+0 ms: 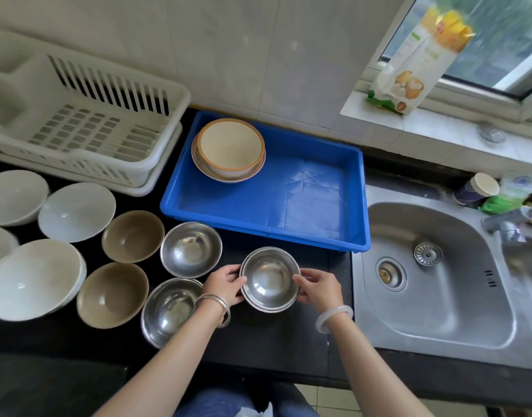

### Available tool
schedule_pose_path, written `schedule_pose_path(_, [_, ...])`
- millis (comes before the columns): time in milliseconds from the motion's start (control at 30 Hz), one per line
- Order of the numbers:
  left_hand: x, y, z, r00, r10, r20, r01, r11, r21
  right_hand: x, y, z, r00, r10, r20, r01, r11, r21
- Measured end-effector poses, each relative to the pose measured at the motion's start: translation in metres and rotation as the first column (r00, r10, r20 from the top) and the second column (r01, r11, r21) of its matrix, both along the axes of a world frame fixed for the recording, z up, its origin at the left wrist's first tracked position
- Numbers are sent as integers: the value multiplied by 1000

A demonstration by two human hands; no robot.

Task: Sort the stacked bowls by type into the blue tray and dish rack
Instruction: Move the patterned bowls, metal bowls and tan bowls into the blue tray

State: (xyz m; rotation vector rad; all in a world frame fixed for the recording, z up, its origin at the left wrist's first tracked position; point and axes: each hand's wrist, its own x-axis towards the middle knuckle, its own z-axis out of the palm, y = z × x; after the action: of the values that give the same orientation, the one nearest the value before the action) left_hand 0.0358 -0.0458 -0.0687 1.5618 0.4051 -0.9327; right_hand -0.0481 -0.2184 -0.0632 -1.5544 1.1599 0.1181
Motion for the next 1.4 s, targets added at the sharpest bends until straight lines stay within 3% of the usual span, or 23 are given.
schedule_pose_path(367, [44, -47, 63, 987, 79, 140, -64, 992, -109, 40, -55, 50, 970, -17, 244, 16, 1000, 9])
schedule_pose_path(467, [67, -77, 71, 981, 116, 158, -99, 988, -116, 68, -84, 64, 968, 24, 248, -19, 1000, -21])
schedule_pose_path(733, [129, -146, 39, 955, 219, 200, -199, 973, -113, 145, -136, 40, 976, -2, 217, -16, 997, 81])
schedule_pose_path(933, [156, -172, 7, 934, 225, 277, -232, 973, -9, 185, -150, 13, 975, -34, 218, 15, 996, 87])
schedule_pose_path(1233, [165, -191, -16, 913, 352, 205, -328, 934, -140, 207, -164, -14, 974, -62, 218, 43, 995, 89])
schedule_pose_path(1400, [166, -195, -16, 852, 519, -66, -518, 820, -243, 218, -164, -20, 969, -55, 240, 39, 997, 70])
